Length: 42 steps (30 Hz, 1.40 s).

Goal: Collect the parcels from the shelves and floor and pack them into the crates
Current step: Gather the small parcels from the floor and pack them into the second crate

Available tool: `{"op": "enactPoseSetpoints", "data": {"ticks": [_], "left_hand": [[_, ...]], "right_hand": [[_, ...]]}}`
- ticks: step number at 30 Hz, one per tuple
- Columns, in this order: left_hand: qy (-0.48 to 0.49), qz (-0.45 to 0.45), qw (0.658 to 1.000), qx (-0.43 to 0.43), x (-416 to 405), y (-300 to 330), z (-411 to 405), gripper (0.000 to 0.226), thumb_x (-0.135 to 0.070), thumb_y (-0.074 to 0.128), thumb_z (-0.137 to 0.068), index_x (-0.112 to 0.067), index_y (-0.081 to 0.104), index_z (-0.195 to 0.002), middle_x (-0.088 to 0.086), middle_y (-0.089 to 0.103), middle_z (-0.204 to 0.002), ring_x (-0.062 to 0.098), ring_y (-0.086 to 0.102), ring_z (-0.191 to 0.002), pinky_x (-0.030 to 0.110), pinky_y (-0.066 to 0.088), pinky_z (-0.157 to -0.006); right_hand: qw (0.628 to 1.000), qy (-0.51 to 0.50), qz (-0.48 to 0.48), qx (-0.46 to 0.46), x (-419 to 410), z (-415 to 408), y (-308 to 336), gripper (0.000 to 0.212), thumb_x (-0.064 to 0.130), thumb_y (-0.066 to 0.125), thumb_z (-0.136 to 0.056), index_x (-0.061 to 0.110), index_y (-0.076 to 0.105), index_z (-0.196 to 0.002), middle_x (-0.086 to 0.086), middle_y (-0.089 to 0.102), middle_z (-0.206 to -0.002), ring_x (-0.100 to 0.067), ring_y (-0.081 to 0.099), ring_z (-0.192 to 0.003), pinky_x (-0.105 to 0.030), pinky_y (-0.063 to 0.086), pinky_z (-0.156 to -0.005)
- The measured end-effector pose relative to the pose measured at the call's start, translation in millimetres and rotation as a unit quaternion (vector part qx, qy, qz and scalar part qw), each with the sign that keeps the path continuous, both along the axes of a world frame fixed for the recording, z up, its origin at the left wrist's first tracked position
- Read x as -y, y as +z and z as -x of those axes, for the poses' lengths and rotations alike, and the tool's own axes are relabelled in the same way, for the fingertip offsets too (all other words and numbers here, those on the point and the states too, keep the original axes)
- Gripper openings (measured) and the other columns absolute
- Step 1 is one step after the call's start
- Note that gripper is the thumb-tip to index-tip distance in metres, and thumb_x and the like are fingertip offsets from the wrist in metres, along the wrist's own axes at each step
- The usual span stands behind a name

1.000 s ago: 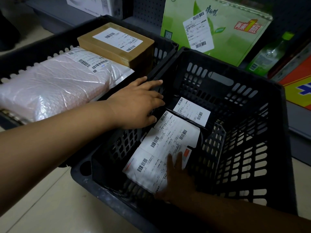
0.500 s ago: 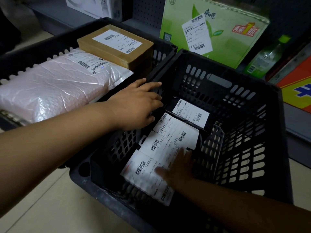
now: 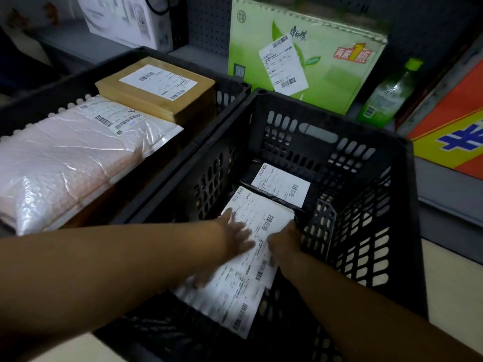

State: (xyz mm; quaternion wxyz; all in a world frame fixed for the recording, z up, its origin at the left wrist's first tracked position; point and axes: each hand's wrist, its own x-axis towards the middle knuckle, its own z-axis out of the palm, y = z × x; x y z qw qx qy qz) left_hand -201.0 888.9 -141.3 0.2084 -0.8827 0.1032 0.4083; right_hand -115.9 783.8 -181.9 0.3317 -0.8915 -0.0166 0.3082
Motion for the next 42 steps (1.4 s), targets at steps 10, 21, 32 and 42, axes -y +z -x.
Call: {"op": "enactPoseSetpoints", "data": {"ticks": [10, 21, 32, 42], "left_hand": [[0.01, 0.017, 0.999, -0.029, -12.1, -40.3, 2.1, 0.135, -0.037, 0.078, -0.071, -0.021, -0.041, -0.134, 0.007, -0.053, -0.126, 0.031, -0.039, -0.131, 0.067, -0.005, -0.106], [-0.008, 0.082, 0.997, 0.012, -32.1, -50.4, 6.4, 0.134, -0.033, 0.078, -0.071, -0.029, -0.043, -0.128, 0.002, -0.056, -0.126, 0.032, -0.04, -0.131, 0.064, -0.005, -0.105], [-0.11, 0.14, 0.936, 0.304, 2.7, 48.5, -34.4, 0.078, -0.05, 0.041, -0.089, -0.021, 0.001, -0.15, 0.01, 0.009, -0.158, 0.024, 0.009, -0.145, 0.046, 0.002, -0.116], [-0.126, 0.241, 0.817, 0.508, 165.0, 146.8, -126.5, 0.058, -0.026, 0.065, -0.076, -0.013, 0.051, -0.132, 0.009, 0.048, -0.14, 0.029, 0.05, -0.122, 0.041, 0.04, -0.098]], "right_hand": [[0.977, 0.141, 0.159, -0.025, -16.4, -2.6, -3.9, 0.086, 0.019, 0.054, -0.093, 0.029, -0.01, -0.149, -0.017, -0.018, -0.154, -0.031, 0.01, -0.143, -0.042, 0.027, -0.114], [0.843, 0.384, 0.359, 0.112, 12.6, 2.5, 29.2, 0.091, 0.03, 0.057, -0.088, 0.016, -0.01, -0.149, -0.022, -0.019, -0.154, -0.049, -0.011, -0.139, -0.063, 0.011, -0.112], [0.75, 0.46, 0.186, 0.438, 79.1, -28.9, 153.2, 0.068, 0.034, 0.049, -0.09, 0.016, 0.017, -0.147, -0.014, 0.011, -0.156, -0.032, 0.021, -0.138, -0.046, 0.017, -0.112], [0.783, 0.324, 0.113, 0.518, 269.4, -70.8, 174.0, 0.088, 0.037, 0.066, -0.072, 0.008, 0.027, -0.146, -0.015, 0.031, -0.151, -0.032, 0.042, -0.13, -0.043, 0.027, -0.109]]}}
